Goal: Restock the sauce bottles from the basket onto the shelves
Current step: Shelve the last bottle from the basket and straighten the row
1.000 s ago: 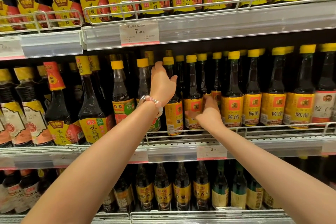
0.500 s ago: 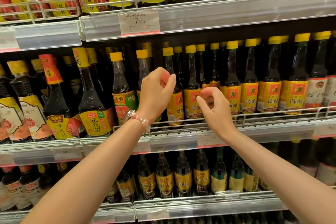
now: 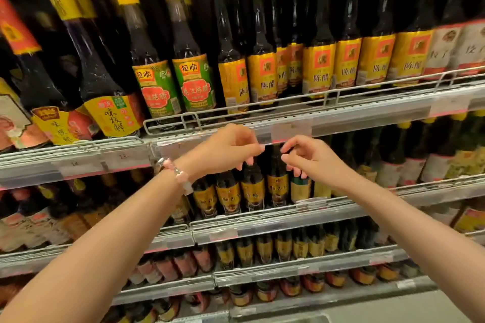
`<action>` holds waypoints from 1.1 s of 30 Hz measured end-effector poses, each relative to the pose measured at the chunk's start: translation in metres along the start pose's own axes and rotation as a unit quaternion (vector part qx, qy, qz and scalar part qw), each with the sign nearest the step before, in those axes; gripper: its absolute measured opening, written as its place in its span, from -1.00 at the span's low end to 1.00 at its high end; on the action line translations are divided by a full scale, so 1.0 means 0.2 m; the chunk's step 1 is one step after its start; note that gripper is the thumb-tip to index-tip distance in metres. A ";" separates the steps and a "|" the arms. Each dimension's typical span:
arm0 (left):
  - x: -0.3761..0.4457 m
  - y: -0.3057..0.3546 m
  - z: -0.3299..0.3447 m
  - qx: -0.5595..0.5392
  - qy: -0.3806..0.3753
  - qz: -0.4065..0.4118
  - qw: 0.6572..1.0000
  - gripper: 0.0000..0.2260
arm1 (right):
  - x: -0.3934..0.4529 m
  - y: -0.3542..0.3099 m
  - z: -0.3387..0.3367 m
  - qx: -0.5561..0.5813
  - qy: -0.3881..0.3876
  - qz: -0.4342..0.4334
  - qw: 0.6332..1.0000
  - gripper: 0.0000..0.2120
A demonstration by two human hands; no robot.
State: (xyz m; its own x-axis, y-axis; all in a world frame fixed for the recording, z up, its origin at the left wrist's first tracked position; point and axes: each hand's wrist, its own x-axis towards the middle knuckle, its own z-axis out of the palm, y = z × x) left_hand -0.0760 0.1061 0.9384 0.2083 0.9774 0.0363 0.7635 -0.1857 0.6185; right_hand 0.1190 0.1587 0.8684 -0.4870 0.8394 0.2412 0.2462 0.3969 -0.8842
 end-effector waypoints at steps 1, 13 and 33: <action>-0.01 -0.03 0.04 -0.002 -0.010 -0.009 1.000 -0.79 | -0.03 0.04 0.00 0.004 -0.007 0.012 1.000 -0.96; -0.20 -0.34 0.84 -0.119 -0.069 -0.148 0.979 -0.76 | -0.55 0.73 0.08 -0.008 -0.103 0.143 0.984 -0.93; -0.32 -1.50 2.51 -0.219 -0.057 -0.243 0.943 -0.97 | -1.11 2.36 0.64 -0.060 -0.059 0.274 0.958 -0.81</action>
State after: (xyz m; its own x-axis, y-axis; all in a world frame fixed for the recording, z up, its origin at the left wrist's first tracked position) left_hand -0.0108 0.0482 0.3559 -0.0189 0.9147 -0.4038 0.4656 0.3654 0.8060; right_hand 0.2364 0.1123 0.3465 -0.3463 0.8890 -0.2996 0.5839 -0.0457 -0.8105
